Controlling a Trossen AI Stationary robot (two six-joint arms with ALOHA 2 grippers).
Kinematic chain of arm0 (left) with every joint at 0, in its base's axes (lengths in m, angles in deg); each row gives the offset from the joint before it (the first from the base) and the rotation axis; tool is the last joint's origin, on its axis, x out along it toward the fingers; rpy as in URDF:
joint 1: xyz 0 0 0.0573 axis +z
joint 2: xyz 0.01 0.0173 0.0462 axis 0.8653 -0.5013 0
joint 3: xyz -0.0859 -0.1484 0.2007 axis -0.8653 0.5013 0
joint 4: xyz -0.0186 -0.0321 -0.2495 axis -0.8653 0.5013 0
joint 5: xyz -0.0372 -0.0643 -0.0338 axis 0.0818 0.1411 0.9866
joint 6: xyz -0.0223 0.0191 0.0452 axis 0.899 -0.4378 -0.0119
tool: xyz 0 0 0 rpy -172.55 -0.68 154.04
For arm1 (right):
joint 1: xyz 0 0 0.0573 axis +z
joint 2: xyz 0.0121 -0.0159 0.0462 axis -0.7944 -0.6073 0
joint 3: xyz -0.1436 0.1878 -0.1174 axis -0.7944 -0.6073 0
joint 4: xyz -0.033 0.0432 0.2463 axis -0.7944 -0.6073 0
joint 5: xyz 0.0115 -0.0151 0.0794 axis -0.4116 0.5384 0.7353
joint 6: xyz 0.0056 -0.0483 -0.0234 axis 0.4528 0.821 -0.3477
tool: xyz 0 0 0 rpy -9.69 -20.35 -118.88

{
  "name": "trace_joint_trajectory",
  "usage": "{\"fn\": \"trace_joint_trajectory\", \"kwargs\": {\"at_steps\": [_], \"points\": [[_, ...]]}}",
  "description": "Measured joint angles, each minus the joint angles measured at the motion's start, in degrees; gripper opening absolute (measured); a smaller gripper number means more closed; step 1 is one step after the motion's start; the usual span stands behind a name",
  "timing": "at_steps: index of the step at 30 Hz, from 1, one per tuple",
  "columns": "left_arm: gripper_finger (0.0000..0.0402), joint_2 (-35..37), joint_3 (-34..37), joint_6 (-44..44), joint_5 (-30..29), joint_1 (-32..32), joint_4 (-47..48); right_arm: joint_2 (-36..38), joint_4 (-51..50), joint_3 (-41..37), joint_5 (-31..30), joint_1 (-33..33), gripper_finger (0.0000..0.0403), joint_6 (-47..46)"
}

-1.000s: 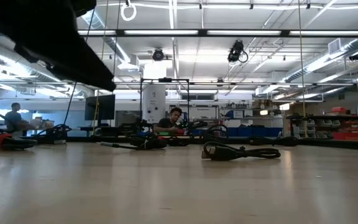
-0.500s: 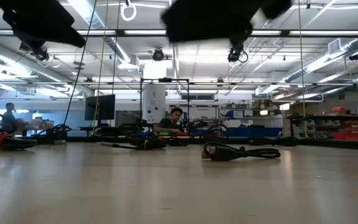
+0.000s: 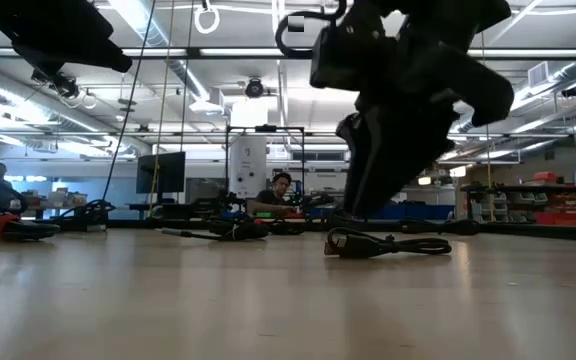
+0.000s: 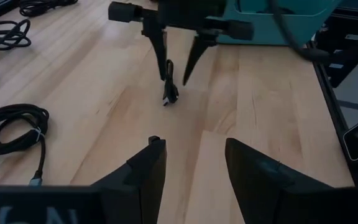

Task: Pick and place USB-C Cables
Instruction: Put the black charger cable into the blue bin

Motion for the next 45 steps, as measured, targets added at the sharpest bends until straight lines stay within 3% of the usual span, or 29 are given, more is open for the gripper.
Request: {"fn": "trace_joint_trajectory", "kwargs": {"at_steps": [5, 11, 17, 19, 23, 27, 35, 40, 45], "points": [[0.0172, 0.0, 0.0, 0.0, -0.1, 0.0, 0.1, -0.8, -1.0, 0.0, -0.8, -0.9, 0.0143, 1.3], [0.0172, 0.0, 0.0, 0.4, -0.1, 0.0, 0.3, -4.6, -0.2, 0.1, 3.5, -1.4, 0.0117, 2.9], [0.0172, 0.0, 0.0, 0.5, -0.1, -0.3, 1.0, -5.9, -0.1, 0.2, 1.9, -1.3, 0.0054, 1.5], [0.0172, 0.0, 0.0, 0.7, -0.1, -0.5, 1.0, -4.7, 0.0, 0.1, 0.0, -0.8, 0.0054, 1.1], [0.0172, 0.0, 0.0, 0.8, -0.1, -0.7, 1.0, -0.3, -0.1, -0.3, -11.1, 1.6, 0.0054, -1.6], [0.0172, 0.0, 0.0, 1.0, -0.2, -1.2, 1.1, 6.5, 1.6, 0.0, -18.0, 8.0, 0.0054, -6.7], [0.0172, 0.0, 0.0, 1.0, -1.3, -1.6, 1.0, 16.5, 7.0, 0.0, -26.8, 27.5, 0.0054, -15.5], [0.0172, 0.0, 0.0, 1.0, -2.7, -1.6, 1.0, 18.4, -2.0, 0.0, -29.4, 38.2, 0.0054, -34.2], [0.0172, 0.0, 0.0, 1.0, -2.7, -1.6, 1.0, 17.6, -15.7, 0.0, -29.5, 44.8, 0.0054, -54.1]]}}
